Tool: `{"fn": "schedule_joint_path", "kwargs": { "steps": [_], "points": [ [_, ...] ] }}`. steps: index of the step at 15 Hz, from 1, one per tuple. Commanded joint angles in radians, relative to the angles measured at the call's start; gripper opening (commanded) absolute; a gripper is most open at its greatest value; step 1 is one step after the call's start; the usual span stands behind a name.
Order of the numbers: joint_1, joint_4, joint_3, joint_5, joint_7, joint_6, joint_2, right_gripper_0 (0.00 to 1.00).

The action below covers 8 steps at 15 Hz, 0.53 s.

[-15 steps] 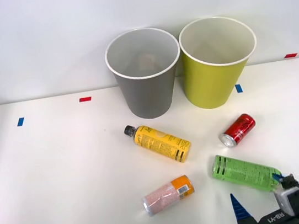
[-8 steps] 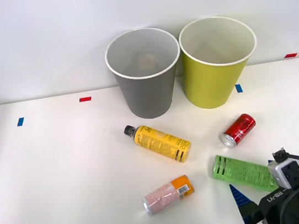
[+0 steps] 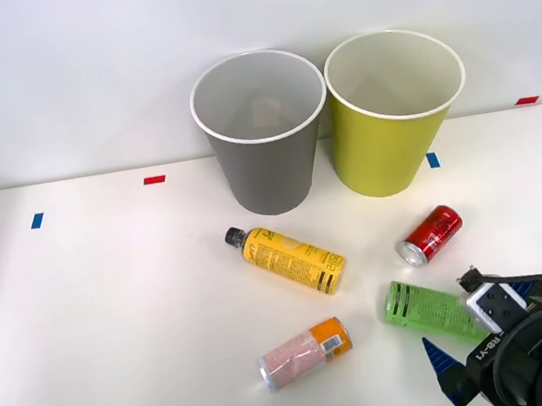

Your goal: Put cans in the gray bin, plastic bottles in the light green bin

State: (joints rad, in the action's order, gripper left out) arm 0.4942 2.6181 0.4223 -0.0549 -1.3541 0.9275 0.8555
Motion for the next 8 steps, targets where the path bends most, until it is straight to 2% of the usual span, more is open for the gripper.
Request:
{"fn": "schedule_joint_path", "kwargs": {
  "steps": [1, 3, 4, 8],
  "points": [
    [-0.077, 0.0, 0.061, 0.0, -0.065, 0.086, 0.033, 1.0],
    [-0.132, 0.0, 0.078, 0.015, -0.166, 0.157, 0.033, 1.0],
    [-0.164, 0.0, 0.079, 0.061, -0.212, 0.203, 0.03, 1.0],
    [-0.23, 0.0, 0.087, 0.119, -0.315, 0.287, 0.011, 1.0]
  ]
}}
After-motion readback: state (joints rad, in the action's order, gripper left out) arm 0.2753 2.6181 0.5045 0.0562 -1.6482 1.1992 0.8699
